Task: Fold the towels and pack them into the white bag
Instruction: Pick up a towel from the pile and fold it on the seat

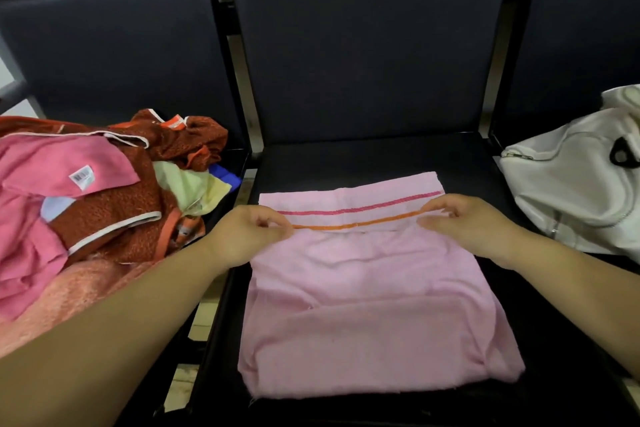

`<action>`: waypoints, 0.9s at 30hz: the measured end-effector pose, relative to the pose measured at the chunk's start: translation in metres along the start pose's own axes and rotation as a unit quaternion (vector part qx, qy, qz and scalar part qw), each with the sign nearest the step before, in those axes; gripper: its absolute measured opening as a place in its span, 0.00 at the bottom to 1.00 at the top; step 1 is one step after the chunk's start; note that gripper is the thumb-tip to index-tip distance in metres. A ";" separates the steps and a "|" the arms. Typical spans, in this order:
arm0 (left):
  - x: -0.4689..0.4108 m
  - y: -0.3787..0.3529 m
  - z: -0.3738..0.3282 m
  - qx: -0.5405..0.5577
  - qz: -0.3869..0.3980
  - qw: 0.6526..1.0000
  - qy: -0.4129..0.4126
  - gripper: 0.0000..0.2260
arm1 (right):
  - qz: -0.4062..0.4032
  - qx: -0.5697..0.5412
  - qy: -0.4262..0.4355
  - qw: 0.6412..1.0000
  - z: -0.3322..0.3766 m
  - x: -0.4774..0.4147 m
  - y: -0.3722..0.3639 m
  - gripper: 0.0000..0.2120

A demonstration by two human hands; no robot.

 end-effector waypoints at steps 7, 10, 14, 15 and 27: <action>-0.008 0.004 0.002 0.060 -0.118 0.991 -0.009 0.06 | -0.118 -0.116 0.015 0.986 -0.006 -0.011 0.008 0.09; -0.010 0.012 0.009 0.041 -0.139 0.989 -0.027 0.07 | -0.141 -0.087 0.048 0.985 -0.007 -0.012 0.014 0.14; -0.014 0.006 0.018 -0.036 -0.118 0.992 -0.017 0.12 | -0.112 0.089 0.064 0.988 -0.012 -0.012 0.008 0.16; -0.015 0.004 0.018 -0.050 -0.114 0.992 -0.013 0.11 | -0.098 0.110 0.063 0.987 -0.012 -0.011 0.007 0.17; -0.023 0.004 0.021 -0.087 -0.118 0.989 -0.020 0.09 | -0.150 -0.112 -0.006 0.982 -0.005 -0.023 0.007 0.03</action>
Point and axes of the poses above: each hand's wrist, its own x-axis away from the middle knuckle, its own y-axis out of the back of the hand, z = x × y, the point moved 2 cm from there along -x, towards the middle knuckle, and after that the axes turned 2 degrees about z, right-handed, at the moved point
